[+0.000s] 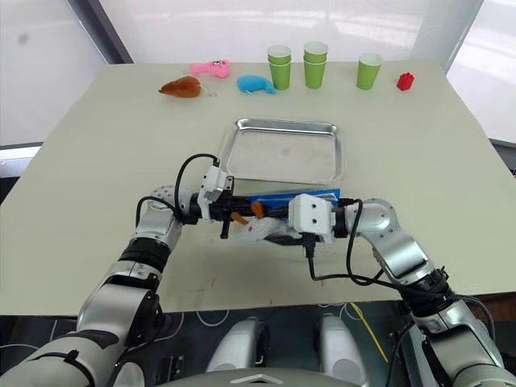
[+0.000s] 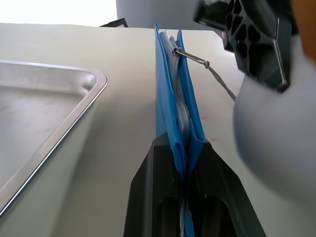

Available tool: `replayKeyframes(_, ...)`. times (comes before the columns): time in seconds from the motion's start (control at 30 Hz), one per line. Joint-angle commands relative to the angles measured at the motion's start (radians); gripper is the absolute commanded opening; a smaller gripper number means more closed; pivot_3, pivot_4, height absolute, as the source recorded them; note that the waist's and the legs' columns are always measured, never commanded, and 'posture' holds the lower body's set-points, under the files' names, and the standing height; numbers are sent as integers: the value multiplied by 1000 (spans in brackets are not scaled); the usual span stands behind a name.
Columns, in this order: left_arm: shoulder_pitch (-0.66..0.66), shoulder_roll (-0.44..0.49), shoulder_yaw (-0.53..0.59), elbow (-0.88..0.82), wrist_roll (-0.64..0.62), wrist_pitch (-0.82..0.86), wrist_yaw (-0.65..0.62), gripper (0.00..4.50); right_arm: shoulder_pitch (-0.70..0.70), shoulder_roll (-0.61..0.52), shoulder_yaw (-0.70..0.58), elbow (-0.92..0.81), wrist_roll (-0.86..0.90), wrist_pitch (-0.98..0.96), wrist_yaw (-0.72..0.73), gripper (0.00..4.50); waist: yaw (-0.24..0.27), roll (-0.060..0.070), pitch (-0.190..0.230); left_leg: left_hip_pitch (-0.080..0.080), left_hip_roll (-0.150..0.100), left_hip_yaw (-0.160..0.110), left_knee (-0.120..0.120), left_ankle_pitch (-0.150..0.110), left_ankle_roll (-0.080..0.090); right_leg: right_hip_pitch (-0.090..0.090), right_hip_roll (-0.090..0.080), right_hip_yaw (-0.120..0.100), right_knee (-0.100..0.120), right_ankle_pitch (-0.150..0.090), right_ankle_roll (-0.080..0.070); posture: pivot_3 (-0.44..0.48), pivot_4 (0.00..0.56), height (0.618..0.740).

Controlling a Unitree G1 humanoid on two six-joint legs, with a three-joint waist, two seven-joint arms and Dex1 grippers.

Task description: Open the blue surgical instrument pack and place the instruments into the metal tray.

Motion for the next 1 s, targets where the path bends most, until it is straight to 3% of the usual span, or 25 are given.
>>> replayKeyframes(0.03,14,5,-14,6,30,3,0,0,-14,3,-31,-43,25,-33,4,3601,0,0,0,0,0,0,0,0,0,0,0,0,0,0,0,0,150,740)
replayKeyframes(0.07,13,4,-13,8,30,3,2,0,-19,2,-43,-49,39,-26,5,4129,0,0,0,0,0,0,0,0,0,0,0,0,0,0,0,0,150,740)
replayKeyframes(0.1,12,3,-12,10,30,4,6,0,-25,0,-57,-57,57,-14,6,4320,0,0,0,0,0,0,0,0,0,0,0,0,0,0,0,0,150,740)
replayKeyframes(0.23,18,2,-10,0,26,9,10,0,-28,-34,-98,-82,99,13,27,4320,1,0,0,0,0,-1,0,0,0,0,0,0,0,0,0,0,150,740)
replayKeyframes(0.4,27,10,-10,-7,24,7,4,0,-32,-78,-246,-101,261,128,20,4320,1,0,0,0,0,0,0,0,0,1,0,0,0,0,0,0,150,740)
replayKeyframes(0.63,30,8,-14,-14,24,6,2,0,-43,-145,-403,110,349,183,63,4320,0,0,0,1,0,0,0,0,0,1,0,0,0,0,0,0,150,740)
replayKeyframes(0.8,31,5,-16,-16,24,4,-1,0,-39,-155,-392,297,304,121,142,4320,-1,0,0,1,0,0,0,0,0,1,0,0,0,0,0,0,150,740)
replayKeyframes(1.0,31,1,-18,-14,27,0,3,0,-54,-91,-350,441,254,46,188,4320,-2,0,0,1,0,0,0,0,0,1,0,0,0,0,0,0,150,740)
